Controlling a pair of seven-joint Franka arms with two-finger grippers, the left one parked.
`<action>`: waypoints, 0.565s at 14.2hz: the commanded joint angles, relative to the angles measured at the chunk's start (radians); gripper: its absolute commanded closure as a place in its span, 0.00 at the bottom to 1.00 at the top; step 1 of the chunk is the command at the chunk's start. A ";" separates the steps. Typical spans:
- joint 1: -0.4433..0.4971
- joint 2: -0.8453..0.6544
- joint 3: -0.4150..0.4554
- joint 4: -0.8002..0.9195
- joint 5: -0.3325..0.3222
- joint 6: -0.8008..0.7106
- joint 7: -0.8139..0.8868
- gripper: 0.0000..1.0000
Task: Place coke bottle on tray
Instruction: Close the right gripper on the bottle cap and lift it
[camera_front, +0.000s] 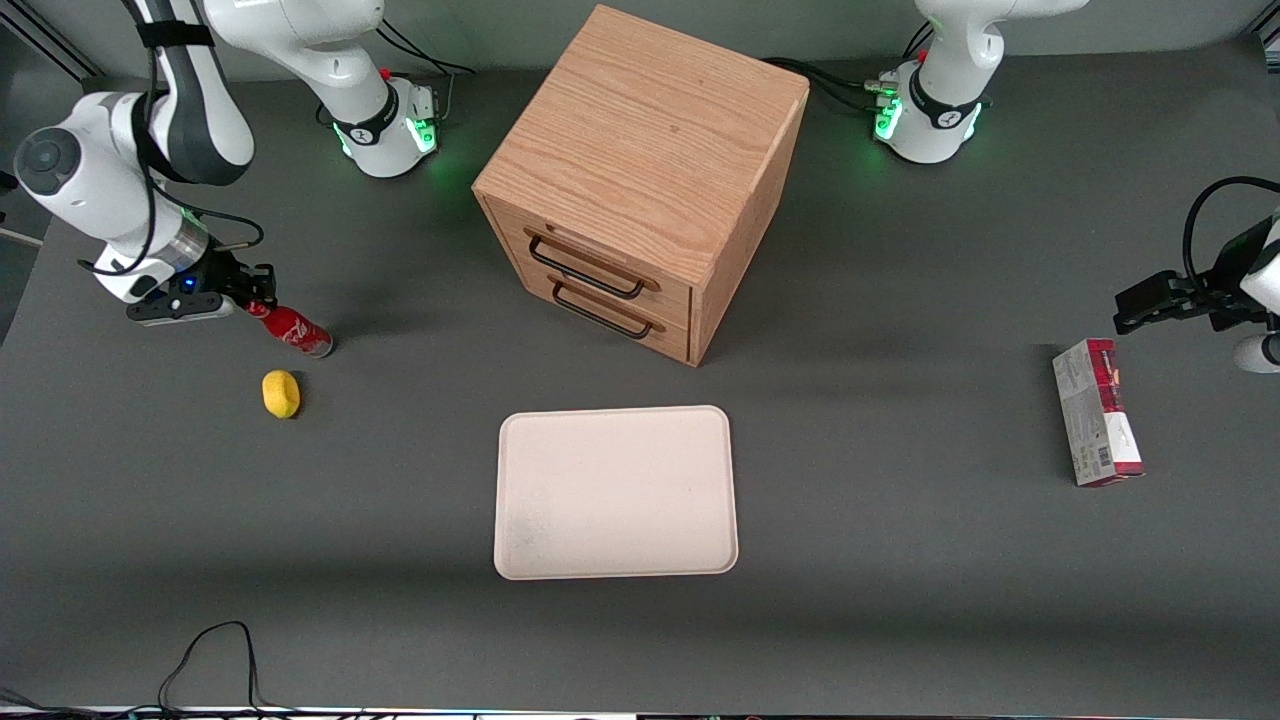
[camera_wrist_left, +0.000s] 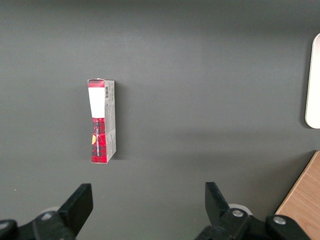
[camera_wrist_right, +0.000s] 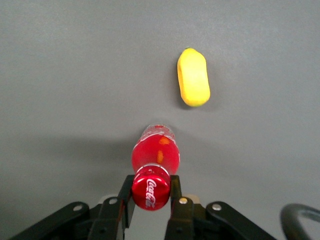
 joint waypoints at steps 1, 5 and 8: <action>0.010 -0.041 0.022 0.198 -0.002 -0.272 0.035 1.00; 0.012 0.057 0.091 0.580 0.055 -0.616 0.036 1.00; 0.010 0.201 0.113 0.882 0.070 -0.820 0.054 1.00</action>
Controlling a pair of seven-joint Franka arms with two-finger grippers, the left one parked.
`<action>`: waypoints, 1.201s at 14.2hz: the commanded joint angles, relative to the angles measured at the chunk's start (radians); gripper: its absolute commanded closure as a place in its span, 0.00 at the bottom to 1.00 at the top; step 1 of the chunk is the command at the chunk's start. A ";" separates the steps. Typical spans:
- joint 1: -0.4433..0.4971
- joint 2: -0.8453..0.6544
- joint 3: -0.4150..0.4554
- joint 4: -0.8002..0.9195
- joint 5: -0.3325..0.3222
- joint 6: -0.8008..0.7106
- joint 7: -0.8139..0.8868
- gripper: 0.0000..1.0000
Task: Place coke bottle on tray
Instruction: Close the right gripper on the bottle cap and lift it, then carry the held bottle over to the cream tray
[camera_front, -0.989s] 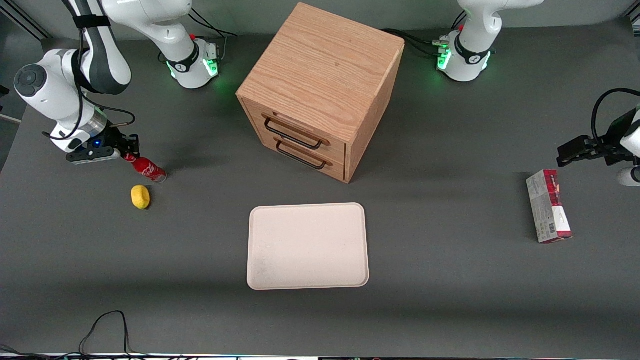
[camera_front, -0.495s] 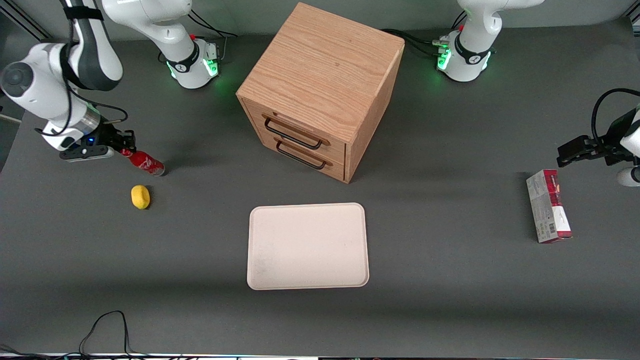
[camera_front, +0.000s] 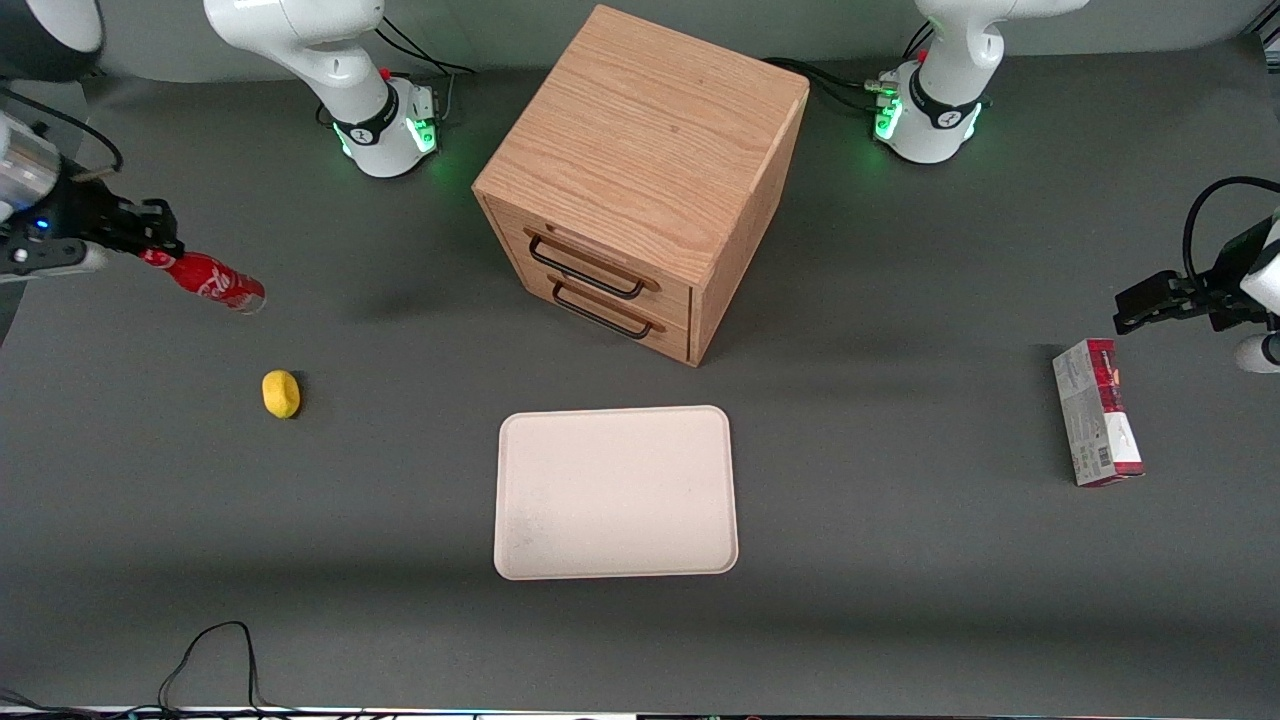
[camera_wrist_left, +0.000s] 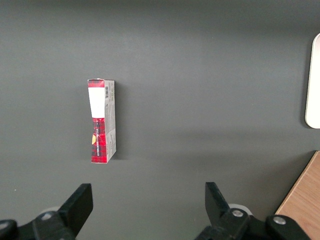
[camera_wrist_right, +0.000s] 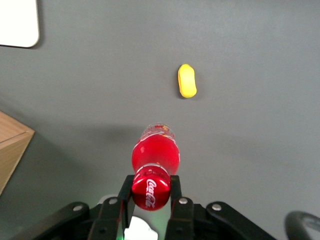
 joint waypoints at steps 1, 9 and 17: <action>0.005 0.208 0.008 0.339 0.047 -0.180 0.048 1.00; 0.011 0.423 0.065 0.602 0.090 -0.257 0.160 1.00; 0.030 0.853 0.358 0.995 0.092 -0.152 0.746 1.00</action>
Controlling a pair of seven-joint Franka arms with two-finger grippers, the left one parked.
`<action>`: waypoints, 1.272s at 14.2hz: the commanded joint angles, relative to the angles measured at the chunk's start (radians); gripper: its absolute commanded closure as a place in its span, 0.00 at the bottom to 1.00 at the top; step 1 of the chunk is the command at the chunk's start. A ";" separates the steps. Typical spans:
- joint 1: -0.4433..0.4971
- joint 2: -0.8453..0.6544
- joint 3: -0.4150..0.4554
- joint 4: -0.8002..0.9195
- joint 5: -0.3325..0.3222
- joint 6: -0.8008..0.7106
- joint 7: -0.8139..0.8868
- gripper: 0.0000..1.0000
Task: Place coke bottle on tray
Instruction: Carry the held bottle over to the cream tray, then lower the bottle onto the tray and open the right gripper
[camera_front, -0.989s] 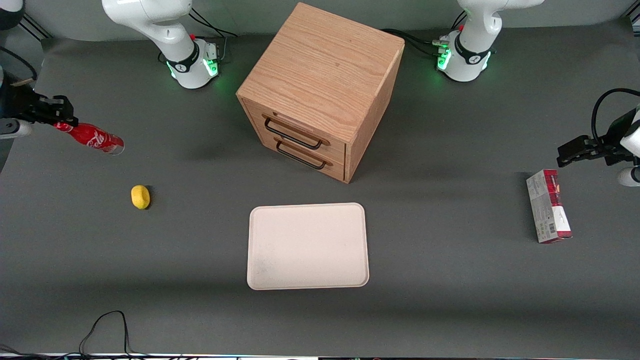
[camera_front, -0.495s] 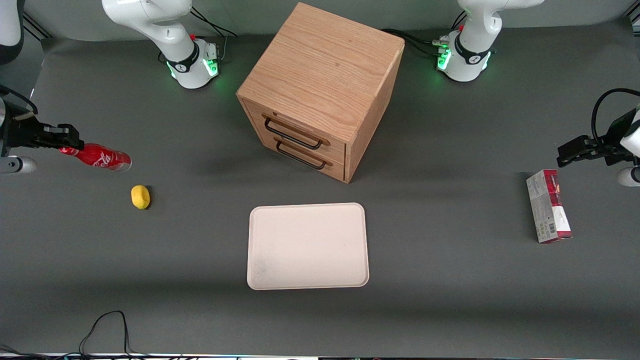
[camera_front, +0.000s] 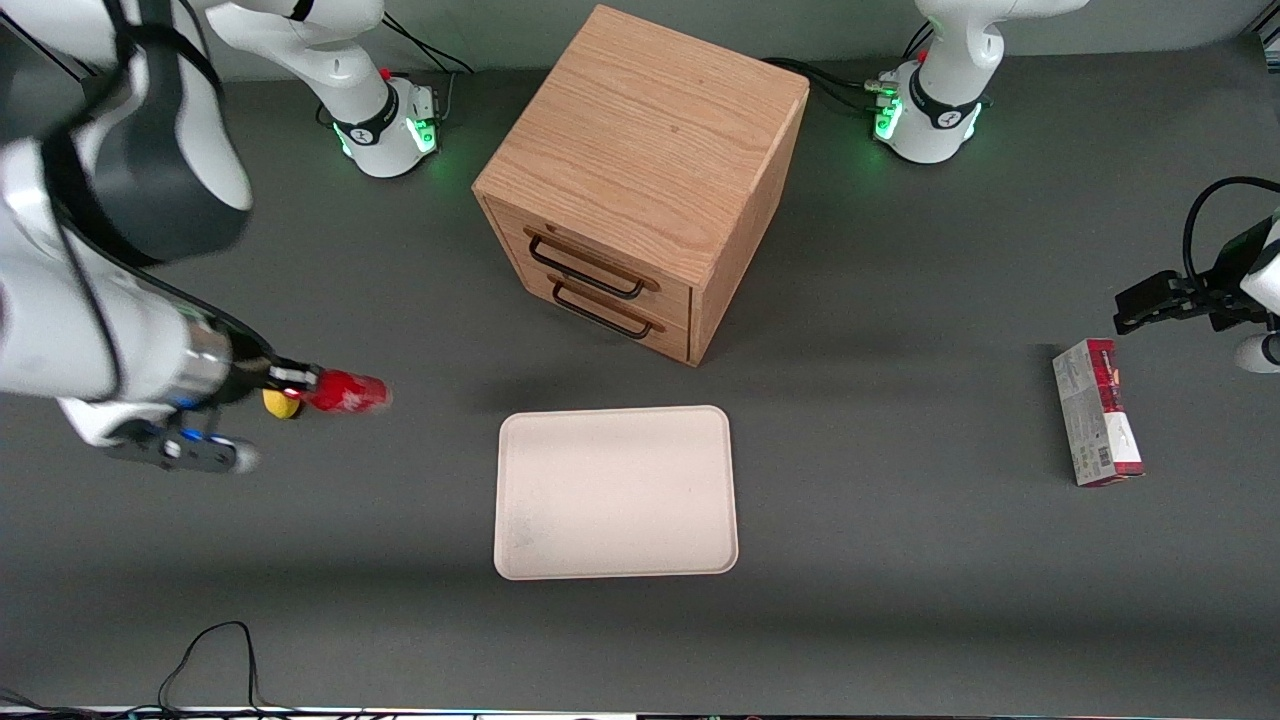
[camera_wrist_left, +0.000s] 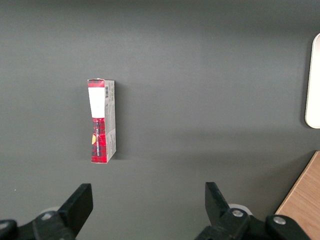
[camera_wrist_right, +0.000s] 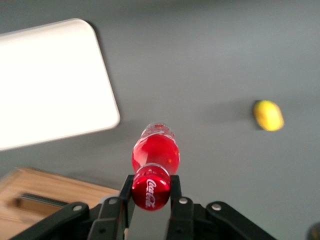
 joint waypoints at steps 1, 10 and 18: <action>0.039 0.113 0.037 0.131 0.000 0.065 0.149 1.00; 0.153 0.311 0.028 0.158 -0.109 0.387 0.316 1.00; 0.174 0.373 0.026 0.157 -0.135 0.496 0.352 1.00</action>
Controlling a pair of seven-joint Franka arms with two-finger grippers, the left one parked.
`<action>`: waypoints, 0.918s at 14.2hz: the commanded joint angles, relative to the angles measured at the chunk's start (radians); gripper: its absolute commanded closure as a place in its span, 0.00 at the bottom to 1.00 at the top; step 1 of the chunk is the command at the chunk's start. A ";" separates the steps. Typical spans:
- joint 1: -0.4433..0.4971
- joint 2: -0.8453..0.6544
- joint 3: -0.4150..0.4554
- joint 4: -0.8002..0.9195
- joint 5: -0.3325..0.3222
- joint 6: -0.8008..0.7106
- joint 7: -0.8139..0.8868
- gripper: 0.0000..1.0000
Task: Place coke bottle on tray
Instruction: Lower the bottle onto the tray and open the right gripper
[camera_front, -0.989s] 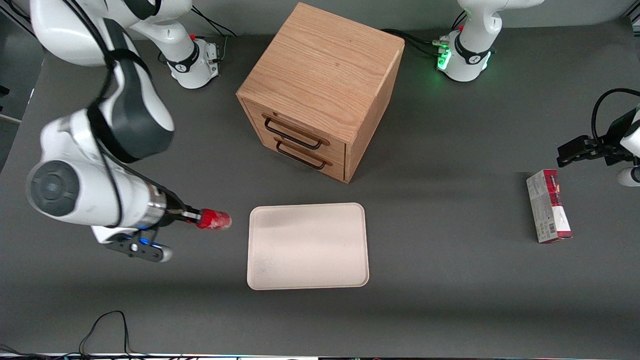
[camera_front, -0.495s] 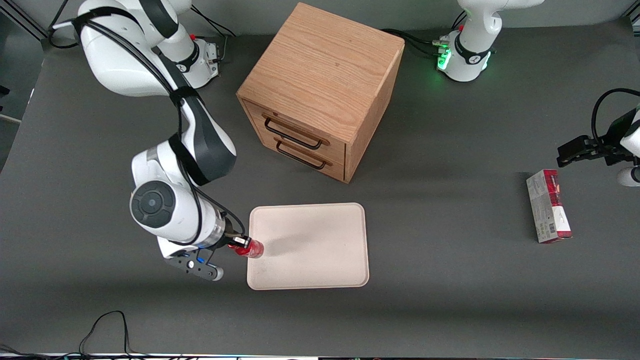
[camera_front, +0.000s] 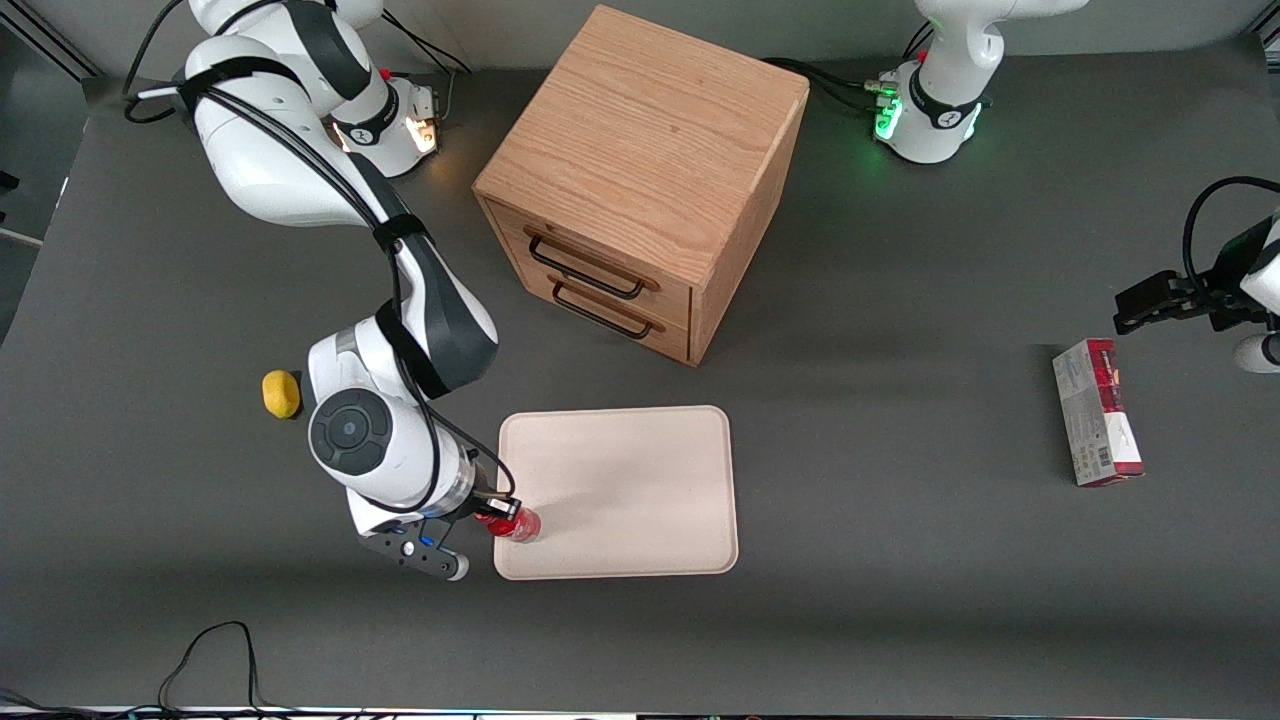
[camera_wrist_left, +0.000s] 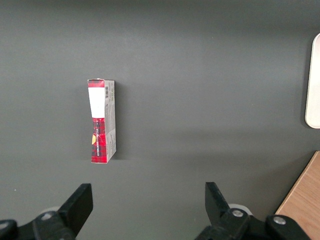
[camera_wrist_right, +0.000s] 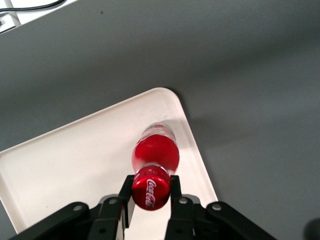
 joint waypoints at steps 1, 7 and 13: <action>0.019 0.022 -0.005 0.052 -0.034 0.005 0.035 1.00; 0.019 0.029 -0.003 0.052 -0.051 0.027 0.031 0.00; 0.019 0.032 -0.002 0.050 -0.051 0.030 0.029 0.00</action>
